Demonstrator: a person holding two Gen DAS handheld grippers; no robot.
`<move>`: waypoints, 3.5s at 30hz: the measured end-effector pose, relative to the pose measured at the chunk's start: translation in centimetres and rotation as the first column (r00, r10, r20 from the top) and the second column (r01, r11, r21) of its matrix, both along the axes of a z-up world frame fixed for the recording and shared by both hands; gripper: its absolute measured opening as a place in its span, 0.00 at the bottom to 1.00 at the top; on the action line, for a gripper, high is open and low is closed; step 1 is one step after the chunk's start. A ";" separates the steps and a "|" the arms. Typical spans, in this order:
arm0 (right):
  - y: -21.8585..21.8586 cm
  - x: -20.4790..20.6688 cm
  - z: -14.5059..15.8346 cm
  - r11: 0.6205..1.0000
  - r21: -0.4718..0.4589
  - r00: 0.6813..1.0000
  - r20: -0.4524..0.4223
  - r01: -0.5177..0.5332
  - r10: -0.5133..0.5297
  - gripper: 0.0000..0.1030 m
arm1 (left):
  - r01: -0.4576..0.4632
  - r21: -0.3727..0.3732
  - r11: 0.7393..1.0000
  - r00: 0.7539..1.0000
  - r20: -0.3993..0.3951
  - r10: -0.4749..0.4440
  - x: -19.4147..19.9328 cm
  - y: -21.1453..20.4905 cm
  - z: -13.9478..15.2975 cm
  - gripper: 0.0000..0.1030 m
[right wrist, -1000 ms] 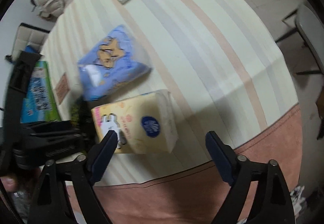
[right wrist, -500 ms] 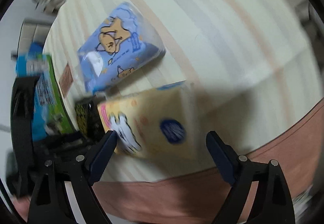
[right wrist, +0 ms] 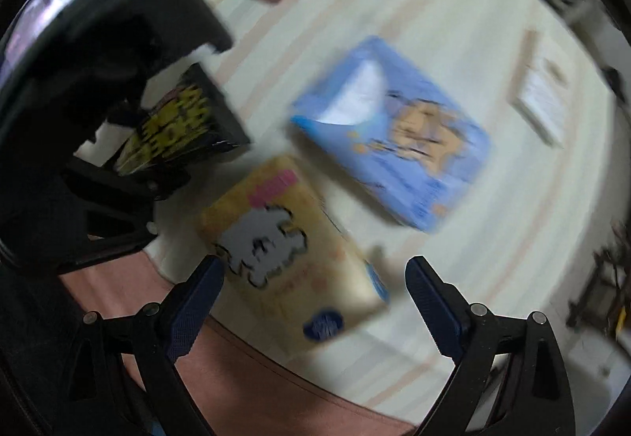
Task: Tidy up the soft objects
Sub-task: 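Grasp the black SHOE SHINE pouch with the left tool while the right tool grasps the yellow tissue pack, then carry the pouch and yellow tissue pack over the box, then lower pouch and tissue pack into the box and open both tools, then move both tools away from the box toward the remaining items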
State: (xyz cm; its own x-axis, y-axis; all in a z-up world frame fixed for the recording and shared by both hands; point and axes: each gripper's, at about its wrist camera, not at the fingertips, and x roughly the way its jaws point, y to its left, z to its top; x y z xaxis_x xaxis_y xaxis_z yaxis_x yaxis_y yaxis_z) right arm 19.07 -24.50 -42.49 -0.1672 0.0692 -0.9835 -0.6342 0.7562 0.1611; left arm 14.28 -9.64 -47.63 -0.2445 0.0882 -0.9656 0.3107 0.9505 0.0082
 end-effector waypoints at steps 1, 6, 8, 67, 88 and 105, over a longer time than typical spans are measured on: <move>0.3 0.0 -0.3 1.000 0.006 1.000 -0.011 -0.014 0.014 0.93 | -0.001 0.002 1.000 1.000 -0.002 0.001 -0.2 0.1 0.0 0.44; 0.4 0.8 -0.7 0.999 0.037 0.999 -0.012 0.038 -0.038 0.83 | -0.009 0.005 1.000 1.000 -0.010 0.009 -0.7 0.6 -0.8 0.44; -1.2 1.2 -0.7 0.991 0.028 0.992 -0.022 0.127 -0.127 0.81 | -0.014 0.007 1.000 1.000 -0.015 0.014 -0.9 0.9 -0.9 0.44; 33.6 13.0 5.1 0.728 0.181 0.749 -0.097 0.661 -0.655 0.66 | -0.449 -0.158 0.879 0.891 0.002 0.455 16.6 35.3 10.5 0.39; 33.2 11.7 5.9 0.774 0.098 0.779 -0.025 0.626 -0.627 0.96 | -0.460 -0.139 0.877 0.868 0.140 0.477 14.9 35.9 15.2 0.89; 30.8 5.9 13.7 0.786 0.105 0.756 0.221 0.609 -0.615 1.00 | -0.368 -0.075 0.927 0.781 0.516 0.352 7.1 32.4 23.1 0.97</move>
State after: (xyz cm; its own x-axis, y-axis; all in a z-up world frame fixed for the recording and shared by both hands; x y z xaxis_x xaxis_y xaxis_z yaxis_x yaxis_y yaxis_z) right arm 24.97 6.27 -28.75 0.1503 0.1027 -0.9833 -0.0576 0.9938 0.0950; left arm 21.33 22.72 -24.55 0.2643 0.1229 -0.9566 -0.1116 0.9891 0.0962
